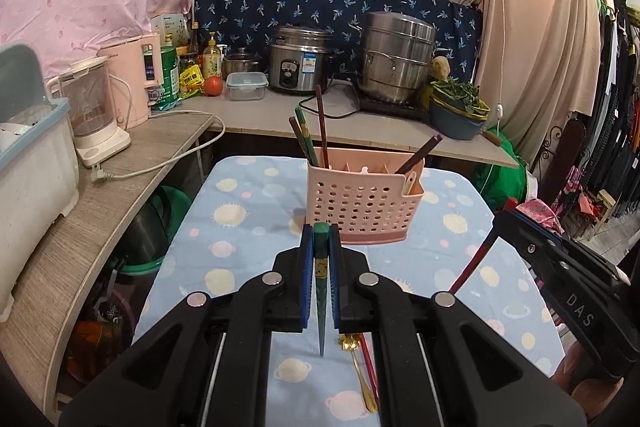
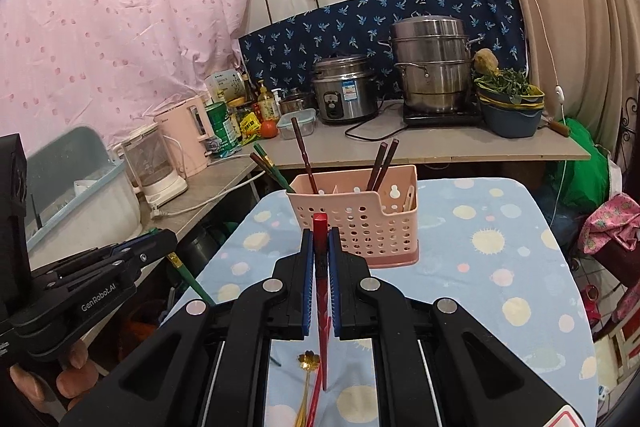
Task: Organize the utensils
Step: 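Lift and carry both held chopsticks up over the pink basket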
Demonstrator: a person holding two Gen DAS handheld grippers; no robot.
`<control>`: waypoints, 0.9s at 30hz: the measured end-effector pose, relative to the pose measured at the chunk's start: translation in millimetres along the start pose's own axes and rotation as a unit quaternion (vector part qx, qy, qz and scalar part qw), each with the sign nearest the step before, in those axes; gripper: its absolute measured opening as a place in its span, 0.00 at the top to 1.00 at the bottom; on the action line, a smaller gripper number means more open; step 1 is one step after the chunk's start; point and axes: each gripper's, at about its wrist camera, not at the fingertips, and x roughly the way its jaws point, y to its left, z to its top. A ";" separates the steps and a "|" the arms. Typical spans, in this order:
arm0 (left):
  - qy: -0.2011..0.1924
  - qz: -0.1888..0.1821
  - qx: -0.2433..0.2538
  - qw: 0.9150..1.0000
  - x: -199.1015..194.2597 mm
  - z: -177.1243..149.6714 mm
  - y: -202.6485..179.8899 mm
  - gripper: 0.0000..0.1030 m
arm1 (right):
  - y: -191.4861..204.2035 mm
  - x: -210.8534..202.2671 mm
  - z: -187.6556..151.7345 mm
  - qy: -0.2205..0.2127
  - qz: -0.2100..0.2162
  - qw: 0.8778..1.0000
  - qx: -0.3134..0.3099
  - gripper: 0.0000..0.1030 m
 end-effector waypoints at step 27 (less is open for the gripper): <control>-0.100 -0.023 -0.016 0.995 20.7 168.4 -3.3 0.93 | -19.8 49.1 160.0 -0.093 0.026 0.995 0.032 0.93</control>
